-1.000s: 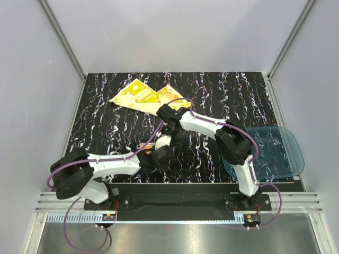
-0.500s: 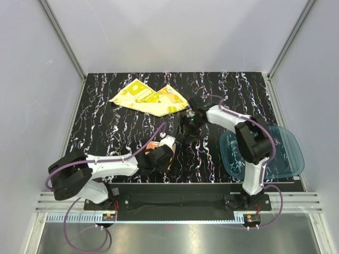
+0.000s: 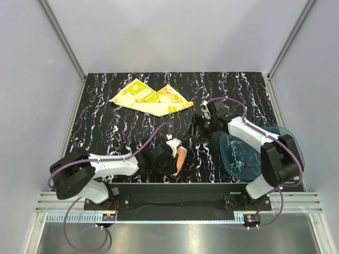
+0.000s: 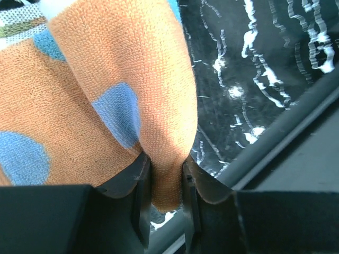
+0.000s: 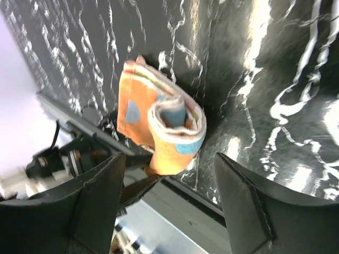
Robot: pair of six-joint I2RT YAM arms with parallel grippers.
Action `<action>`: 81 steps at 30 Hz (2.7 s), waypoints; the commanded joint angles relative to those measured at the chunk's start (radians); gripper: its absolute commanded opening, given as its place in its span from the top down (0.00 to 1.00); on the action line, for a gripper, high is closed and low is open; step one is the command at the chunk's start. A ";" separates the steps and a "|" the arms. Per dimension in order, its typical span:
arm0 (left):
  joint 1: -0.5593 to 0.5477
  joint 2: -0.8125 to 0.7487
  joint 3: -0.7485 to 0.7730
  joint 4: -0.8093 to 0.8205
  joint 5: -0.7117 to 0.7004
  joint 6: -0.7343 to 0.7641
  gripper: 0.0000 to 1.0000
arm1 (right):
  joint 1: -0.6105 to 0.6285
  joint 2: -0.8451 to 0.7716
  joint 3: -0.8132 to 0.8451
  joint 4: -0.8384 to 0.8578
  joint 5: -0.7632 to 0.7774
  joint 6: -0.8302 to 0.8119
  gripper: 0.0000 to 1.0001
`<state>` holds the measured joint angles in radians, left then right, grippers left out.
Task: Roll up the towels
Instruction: Roll the towel
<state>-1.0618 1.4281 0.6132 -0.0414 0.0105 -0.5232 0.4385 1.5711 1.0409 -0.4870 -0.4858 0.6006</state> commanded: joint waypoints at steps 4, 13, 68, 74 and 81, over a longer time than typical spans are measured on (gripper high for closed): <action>0.088 -0.057 -0.131 0.153 0.204 -0.139 0.90 | 0.006 -0.049 -0.140 0.257 -0.187 0.077 0.27; 0.218 -0.058 -0.231 0.235 0.322 -0.198 0.90 | 0.089 0.044 -0.246 0.453 -0.223 0.131 0.27; -0.257 0.182 0.347 -0.384 -0.518 -0.083 0.34 | 0.273 0.145 -0.013 0.019 0.204 0.117 1.00; -0.273 0.235 0.356 -0.385 -0.517 -0.109 0.34 | 0.273 0.161 -0.015 0.037 0.181 0.120 1.00; -0.317 0.284 0.494 -0.626 -0.727 -0.185 0.32 | 0.273 0.164 -0.013 0.039 0.176 0.119 1.00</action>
<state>-1.3567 1.7039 1.0248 -0.5632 -0.5701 -0.6582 0.7010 1.7359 1.0077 -0.4370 -0.3195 0.7284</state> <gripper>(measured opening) 0.669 0.208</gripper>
